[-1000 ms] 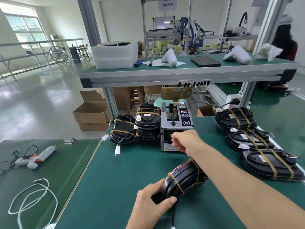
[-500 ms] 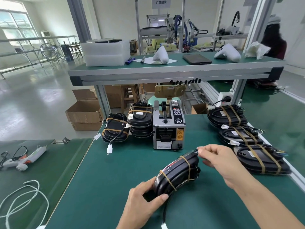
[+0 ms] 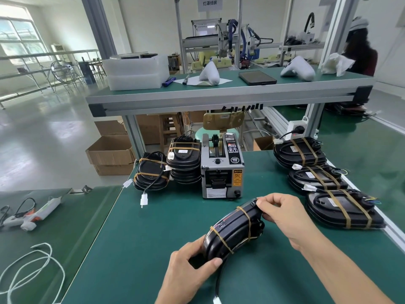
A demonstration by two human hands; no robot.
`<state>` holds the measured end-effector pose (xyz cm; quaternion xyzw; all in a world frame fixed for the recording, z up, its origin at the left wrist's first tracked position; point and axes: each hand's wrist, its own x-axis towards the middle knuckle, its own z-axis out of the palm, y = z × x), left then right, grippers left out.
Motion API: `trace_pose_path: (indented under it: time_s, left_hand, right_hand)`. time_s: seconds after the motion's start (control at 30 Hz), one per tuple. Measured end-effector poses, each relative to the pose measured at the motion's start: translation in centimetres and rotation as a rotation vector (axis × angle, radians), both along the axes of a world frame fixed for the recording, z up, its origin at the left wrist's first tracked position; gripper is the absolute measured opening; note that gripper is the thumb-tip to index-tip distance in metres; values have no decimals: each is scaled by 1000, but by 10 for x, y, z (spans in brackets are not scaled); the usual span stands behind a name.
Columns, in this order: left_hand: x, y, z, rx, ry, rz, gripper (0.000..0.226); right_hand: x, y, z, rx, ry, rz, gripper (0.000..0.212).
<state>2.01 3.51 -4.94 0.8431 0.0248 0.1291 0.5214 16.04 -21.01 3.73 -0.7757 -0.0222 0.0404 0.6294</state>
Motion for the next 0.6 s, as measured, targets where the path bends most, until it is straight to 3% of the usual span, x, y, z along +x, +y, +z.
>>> trace_pose_path:
  time_s: [0.6]
  left_hand:
    - [0,-1,2,-27,-5,-8,52]
  right_hand:
    - [-3,3,7,-235,-99,-63,15]
